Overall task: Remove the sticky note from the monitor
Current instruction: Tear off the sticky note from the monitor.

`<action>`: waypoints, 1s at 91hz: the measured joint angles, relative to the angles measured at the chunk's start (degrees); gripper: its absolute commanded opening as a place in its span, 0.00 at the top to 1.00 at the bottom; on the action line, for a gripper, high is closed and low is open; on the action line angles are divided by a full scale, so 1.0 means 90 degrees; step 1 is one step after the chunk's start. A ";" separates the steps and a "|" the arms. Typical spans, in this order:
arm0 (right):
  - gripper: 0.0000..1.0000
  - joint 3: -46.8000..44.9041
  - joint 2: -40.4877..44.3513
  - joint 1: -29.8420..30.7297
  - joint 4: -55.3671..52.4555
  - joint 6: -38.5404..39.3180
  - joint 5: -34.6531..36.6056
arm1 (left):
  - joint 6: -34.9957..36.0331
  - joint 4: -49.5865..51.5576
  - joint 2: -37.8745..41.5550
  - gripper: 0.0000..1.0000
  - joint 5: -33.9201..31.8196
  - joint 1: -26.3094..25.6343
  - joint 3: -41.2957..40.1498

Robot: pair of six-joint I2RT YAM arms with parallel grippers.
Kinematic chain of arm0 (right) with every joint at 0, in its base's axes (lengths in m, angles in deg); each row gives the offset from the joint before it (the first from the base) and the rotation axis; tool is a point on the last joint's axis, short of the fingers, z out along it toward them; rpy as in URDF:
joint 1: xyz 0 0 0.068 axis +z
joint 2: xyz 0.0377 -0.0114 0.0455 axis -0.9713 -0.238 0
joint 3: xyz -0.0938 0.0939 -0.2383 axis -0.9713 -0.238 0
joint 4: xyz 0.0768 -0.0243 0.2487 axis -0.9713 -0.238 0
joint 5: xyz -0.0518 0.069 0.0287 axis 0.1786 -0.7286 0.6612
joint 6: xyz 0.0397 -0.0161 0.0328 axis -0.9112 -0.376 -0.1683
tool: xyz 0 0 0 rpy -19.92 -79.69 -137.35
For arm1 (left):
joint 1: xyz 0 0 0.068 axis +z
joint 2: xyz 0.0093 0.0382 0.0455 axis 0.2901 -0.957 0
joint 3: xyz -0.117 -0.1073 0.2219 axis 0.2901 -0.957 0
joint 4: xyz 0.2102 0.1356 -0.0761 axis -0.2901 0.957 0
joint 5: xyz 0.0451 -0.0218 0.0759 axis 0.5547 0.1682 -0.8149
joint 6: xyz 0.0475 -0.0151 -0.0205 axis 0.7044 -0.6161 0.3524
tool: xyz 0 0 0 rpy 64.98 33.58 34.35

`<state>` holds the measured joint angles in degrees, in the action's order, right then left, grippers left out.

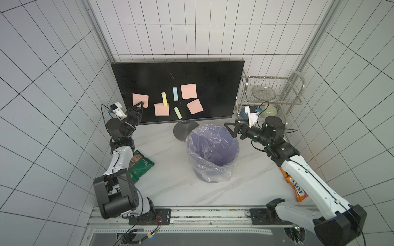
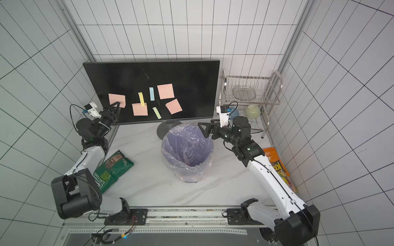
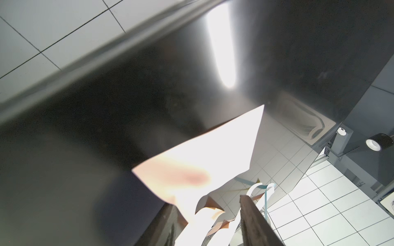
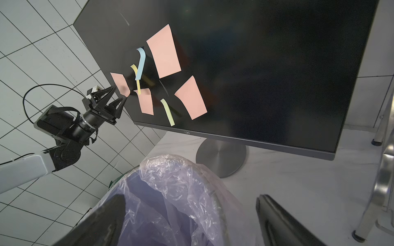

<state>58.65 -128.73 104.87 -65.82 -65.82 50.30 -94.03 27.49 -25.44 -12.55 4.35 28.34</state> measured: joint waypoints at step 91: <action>0.01 0.0000 -0.0002 0.0000 -0.0002 0.0000 -0.0010 | -0.0559 -0.1088 -0.0459 0.65 0.0041 -0.0226 -0.0012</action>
<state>58.65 -128.76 104.87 -65.84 -65.82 50.21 -99.05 17.70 -29.58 -12.18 2.31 28.23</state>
